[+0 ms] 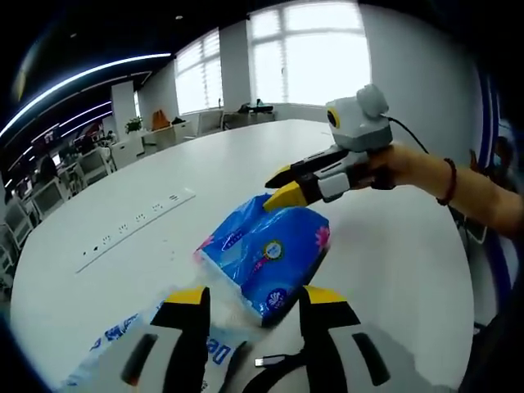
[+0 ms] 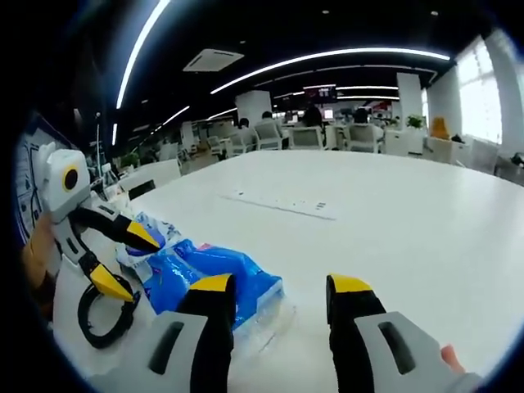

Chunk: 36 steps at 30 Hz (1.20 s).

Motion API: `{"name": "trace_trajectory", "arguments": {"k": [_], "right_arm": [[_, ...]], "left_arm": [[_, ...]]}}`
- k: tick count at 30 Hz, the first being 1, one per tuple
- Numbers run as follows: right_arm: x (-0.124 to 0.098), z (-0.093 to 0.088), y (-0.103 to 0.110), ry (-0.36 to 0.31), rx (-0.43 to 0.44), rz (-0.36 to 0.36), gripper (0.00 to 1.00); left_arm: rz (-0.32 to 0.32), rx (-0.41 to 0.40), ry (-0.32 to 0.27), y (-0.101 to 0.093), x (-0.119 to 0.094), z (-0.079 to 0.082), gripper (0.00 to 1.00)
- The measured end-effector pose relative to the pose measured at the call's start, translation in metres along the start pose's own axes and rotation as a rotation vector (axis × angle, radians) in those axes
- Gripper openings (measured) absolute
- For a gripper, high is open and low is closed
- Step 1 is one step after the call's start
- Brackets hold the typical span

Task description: Arrange the tabletop items into an orderly group along one side of the table until the central work area is clear of visible clutter.

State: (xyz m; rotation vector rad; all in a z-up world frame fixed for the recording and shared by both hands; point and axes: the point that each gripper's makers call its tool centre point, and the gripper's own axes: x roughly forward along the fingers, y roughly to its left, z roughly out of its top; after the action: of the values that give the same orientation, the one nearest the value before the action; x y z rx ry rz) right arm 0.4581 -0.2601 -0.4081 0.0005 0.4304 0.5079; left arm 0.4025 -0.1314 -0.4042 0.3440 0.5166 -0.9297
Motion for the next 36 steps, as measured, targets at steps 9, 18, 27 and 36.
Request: {"name": "trace_trajectory", "arguments": {"k": [9, 18, 27, 36], "right_arm": [[-0.006, 0.009, -0.007, -0.053, 0.083, -0.009, 0.42], [-0.010, 0.013, -0.005, -0.085, 0.123, 0.005, 0.46], [-0.013, 0.012, -0.001, -0.098, 0.134, 0.016, 0.52], [-0.014, 0.014, 0.005, -0.100, 0.112, 0.021, 0.55]], "left_arm": [[-0.006, -0.015, -0.008, 0.003, 0.002, 0.001, 0.46], [-0.014, -0.046, -0.036, 0.040, 0.006, 0.011, 0.53], [-0.015, -0.055, -0.063, 0.039, 0.001, 0.015, 0.62], [-0.016, -0.062, -0.072, 0.000, -0.006, 0.006, 0.66]]}}
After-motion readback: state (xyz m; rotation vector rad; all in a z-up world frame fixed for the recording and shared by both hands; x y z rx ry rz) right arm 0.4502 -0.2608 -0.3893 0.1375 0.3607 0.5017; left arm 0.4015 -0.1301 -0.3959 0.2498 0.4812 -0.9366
